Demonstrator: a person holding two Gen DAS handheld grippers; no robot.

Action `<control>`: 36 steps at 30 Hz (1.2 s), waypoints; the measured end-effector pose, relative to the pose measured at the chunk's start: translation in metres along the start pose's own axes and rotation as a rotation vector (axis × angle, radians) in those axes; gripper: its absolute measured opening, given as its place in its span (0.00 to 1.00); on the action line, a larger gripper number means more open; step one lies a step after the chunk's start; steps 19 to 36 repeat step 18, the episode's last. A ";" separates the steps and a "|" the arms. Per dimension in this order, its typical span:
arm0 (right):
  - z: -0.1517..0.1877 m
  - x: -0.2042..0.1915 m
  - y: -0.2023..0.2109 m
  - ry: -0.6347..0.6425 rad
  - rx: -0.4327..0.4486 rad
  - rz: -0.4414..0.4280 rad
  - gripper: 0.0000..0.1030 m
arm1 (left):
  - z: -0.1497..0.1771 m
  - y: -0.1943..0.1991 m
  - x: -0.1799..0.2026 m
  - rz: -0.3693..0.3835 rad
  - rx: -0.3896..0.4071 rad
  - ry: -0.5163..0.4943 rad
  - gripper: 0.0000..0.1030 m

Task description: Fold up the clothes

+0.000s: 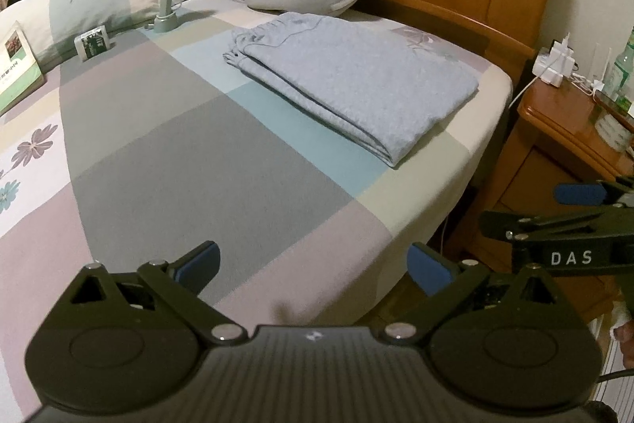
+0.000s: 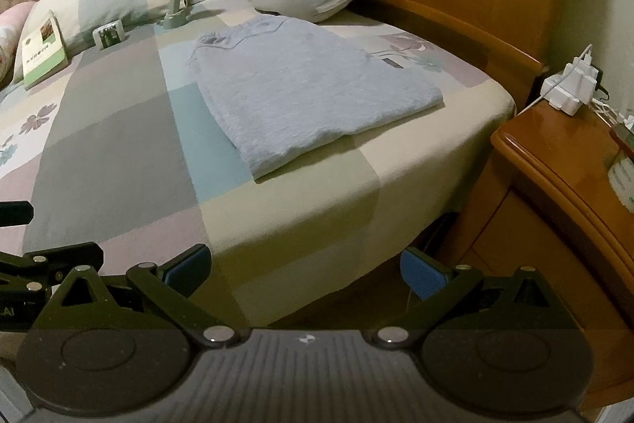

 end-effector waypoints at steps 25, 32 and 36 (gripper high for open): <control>0.000 0.001 0.003 -0.006 0.011 0.000 1.00 | -0.001 0.003 0.005 0.009 0.014 -0.011 0.98; 0.000 0.001 0.003 -0.006 0.011 0.000 1.00 | -0.001 0.003 0.005 0.009 0.014 -0.011 0.98; 0.000 0.001 0.003 -0.006 0.011 0.000 1.00 | -0.001 0.003 0.005 0.009 0.014 -0.011 0.98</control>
Point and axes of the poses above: each gripper's, at about its wrist camera, not at the fingertips, and y roughly against the way its jaws point, x to its right, z to its underside, the point moved 10 cm from there along -y, roughly the way its jaws point, and after that the axes turned 11 degrees about -y, right-handed, at the moved point
